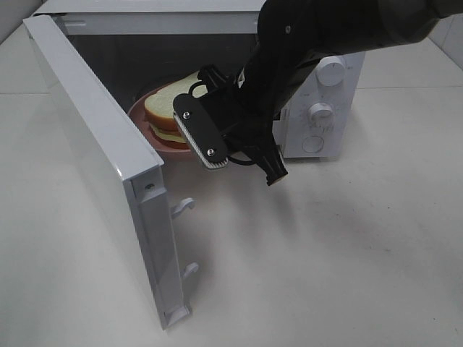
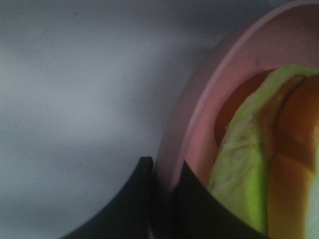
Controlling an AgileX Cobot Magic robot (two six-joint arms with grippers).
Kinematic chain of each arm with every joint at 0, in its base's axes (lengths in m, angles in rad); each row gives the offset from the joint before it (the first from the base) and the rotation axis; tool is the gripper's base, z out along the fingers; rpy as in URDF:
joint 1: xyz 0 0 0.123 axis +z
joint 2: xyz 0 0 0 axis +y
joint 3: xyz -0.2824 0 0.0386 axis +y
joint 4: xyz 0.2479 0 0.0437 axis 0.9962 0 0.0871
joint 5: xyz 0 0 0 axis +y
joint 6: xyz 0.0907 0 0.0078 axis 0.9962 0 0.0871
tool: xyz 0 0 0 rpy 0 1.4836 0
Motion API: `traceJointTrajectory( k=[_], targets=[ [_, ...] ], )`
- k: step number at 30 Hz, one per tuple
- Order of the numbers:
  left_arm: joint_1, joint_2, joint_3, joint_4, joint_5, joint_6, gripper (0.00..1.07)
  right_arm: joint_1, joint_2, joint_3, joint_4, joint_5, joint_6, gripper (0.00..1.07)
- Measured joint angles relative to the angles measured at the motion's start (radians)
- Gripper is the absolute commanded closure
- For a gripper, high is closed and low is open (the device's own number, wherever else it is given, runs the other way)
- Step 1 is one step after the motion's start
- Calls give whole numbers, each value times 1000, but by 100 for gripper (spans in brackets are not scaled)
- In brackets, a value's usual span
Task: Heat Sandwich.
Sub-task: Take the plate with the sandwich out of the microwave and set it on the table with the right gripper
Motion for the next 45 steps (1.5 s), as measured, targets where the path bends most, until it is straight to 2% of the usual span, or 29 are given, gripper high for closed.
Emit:
traceJointTrajectory(
  k=[6,18,32,45],
  targets=[
    [0,0,0,0,0,0,9,0,-84,95,46,-22,-56,107],
    [0,0,0,0,0,0,9,0,-217,253,49,-54,-68,107],
    [0,0,0,0,0,0,9,0,-424,517,52,-155,-65,107],
    [0,0,0,0,0,0,9,0,-586,663,54,-159,-22,107]
  ],
)
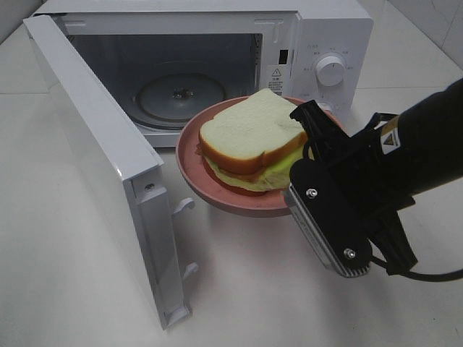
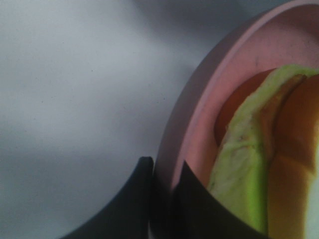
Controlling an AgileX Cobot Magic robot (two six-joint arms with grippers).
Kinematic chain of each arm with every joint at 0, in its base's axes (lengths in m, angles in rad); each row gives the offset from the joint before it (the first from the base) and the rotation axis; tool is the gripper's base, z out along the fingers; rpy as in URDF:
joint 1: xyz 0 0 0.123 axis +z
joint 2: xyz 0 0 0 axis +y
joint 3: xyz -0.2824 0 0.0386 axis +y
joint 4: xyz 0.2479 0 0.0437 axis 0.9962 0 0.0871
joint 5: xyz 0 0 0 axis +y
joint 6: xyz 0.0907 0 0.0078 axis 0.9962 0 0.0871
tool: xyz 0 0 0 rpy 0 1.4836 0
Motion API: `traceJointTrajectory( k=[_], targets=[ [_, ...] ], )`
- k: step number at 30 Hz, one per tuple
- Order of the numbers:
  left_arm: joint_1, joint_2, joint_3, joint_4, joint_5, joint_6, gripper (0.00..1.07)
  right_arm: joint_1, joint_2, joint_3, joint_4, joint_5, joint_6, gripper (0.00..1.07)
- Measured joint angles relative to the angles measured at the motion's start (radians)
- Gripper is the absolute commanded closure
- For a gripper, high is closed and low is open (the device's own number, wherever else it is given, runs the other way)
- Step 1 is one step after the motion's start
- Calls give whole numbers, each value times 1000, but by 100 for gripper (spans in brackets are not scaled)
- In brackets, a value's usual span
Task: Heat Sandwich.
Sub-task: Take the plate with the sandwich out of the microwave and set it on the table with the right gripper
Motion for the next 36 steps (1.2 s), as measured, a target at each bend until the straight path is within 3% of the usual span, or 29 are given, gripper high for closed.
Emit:
traceJointTrajectory(
  k=[19,36],
  targets=[
    [0,0,0,0,0,0,9,0,-322,225,-28,38,150,107],
    [0,0,0,0,0,0,9,0,-421,252,-474,193,764,107]
  ],
)
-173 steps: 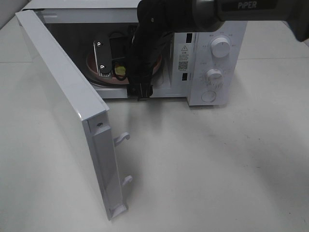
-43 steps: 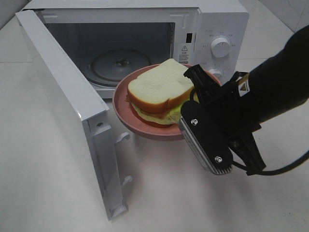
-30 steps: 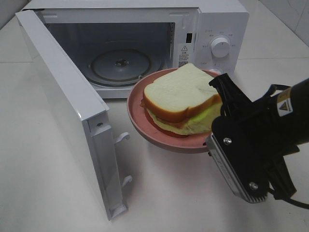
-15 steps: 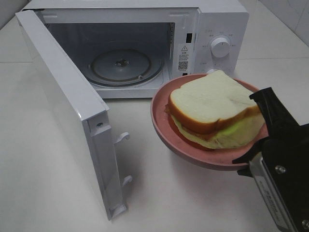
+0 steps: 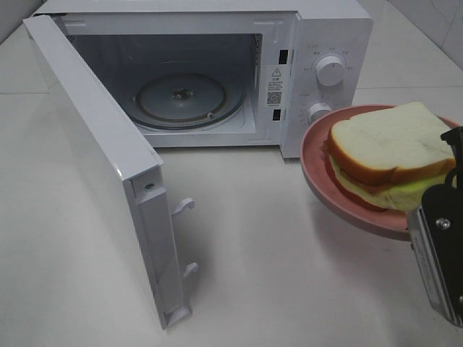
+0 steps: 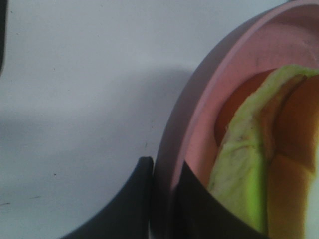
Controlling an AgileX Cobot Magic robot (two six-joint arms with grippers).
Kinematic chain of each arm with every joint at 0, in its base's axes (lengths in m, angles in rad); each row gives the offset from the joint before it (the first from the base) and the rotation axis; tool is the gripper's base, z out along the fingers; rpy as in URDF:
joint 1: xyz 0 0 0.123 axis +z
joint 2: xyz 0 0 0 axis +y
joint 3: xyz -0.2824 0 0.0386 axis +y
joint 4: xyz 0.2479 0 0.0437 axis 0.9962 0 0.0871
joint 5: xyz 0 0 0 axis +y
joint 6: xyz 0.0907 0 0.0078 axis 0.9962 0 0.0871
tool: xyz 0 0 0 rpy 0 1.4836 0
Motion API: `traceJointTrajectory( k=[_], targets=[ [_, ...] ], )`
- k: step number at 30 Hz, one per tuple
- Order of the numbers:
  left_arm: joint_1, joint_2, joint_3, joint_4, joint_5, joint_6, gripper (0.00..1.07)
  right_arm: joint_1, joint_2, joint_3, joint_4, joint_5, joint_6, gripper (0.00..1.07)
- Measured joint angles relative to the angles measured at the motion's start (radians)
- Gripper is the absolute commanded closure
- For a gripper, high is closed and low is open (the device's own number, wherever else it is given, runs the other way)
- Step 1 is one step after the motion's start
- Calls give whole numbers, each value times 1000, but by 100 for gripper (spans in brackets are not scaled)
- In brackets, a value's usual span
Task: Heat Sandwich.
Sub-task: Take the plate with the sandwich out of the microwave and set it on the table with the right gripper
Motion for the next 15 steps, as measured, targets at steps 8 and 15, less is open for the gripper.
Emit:
traceJointTrajectory(
  k=[8,15],
  targets=[
    [0,0,0,0,0,0,9,0,0,0,-202,38,369,107],
    [0,0,0,0,0,0,9,0,0,0,-324,113,639,107]
  ],
)
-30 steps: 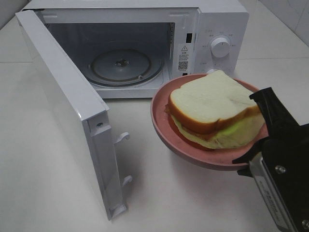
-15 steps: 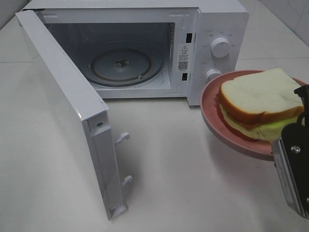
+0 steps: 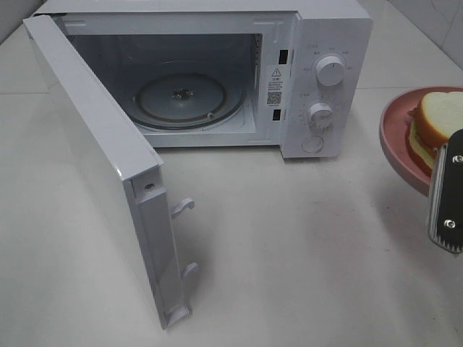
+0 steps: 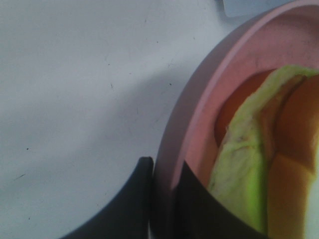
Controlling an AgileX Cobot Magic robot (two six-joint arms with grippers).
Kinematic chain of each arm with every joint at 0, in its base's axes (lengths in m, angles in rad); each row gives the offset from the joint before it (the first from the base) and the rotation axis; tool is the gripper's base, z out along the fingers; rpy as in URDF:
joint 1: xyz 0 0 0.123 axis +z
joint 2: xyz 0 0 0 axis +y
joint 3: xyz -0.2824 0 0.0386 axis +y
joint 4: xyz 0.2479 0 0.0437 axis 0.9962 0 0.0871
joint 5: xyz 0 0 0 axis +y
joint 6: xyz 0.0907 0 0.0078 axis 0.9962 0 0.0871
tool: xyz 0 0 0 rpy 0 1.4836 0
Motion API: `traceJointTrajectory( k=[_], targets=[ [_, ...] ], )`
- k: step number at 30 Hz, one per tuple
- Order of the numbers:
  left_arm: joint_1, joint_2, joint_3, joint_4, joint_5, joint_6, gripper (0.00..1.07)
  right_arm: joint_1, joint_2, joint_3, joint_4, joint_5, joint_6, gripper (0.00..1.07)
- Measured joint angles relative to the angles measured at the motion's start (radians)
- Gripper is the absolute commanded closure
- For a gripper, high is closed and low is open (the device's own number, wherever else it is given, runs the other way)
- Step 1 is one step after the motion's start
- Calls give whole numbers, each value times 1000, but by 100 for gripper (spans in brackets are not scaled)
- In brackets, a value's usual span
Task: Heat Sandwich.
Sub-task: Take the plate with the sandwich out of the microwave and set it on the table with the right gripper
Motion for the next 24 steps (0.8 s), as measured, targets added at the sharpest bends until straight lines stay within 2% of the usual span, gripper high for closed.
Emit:
traceJointTrajectory(
  k=[11,17,24],
  targets=[
    [0,0,0,0,0,0,9,0,74,0,-87,65,264,107],
    [0,0,0,0,0,0,9,0,195,-70,-158,88,508,107],
    [0,0,0,0,0,0,9,0,323,-132,-180,99,662,107]
  ],
)
